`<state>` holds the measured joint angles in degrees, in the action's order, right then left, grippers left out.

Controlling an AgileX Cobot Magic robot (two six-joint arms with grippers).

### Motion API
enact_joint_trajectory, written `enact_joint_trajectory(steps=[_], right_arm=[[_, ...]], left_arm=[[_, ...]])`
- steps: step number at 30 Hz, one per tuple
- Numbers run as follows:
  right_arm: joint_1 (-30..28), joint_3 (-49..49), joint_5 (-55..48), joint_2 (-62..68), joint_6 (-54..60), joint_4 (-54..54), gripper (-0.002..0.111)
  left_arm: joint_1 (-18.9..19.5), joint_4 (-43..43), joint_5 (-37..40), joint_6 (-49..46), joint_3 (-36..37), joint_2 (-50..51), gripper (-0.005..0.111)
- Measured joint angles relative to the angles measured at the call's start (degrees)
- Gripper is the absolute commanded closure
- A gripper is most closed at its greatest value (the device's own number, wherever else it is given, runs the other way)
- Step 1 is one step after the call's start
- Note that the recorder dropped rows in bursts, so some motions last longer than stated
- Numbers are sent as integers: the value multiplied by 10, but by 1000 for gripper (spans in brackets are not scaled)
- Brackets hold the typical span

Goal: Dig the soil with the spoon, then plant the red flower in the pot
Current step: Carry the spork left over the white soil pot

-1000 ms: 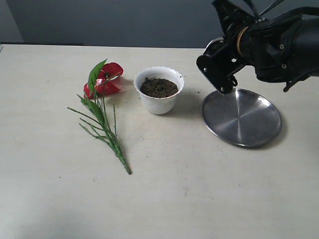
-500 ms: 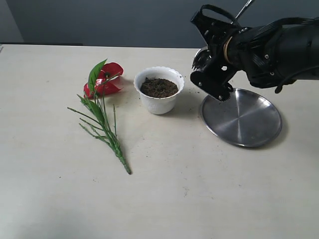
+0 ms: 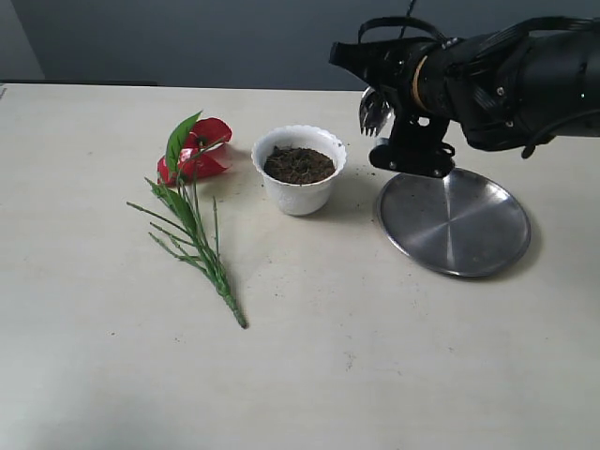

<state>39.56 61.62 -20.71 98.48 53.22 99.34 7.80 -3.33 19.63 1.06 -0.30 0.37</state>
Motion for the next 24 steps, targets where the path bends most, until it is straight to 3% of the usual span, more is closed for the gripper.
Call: enact_joint_trajectory(steps=[9,24], right_arm=[[5,29,-61,0,86,0,109],[50,29,-81,0,110,0,109]], left_arm=[[0,0,0,0,0,0,106],[0,0,0,0,0,0,106]])
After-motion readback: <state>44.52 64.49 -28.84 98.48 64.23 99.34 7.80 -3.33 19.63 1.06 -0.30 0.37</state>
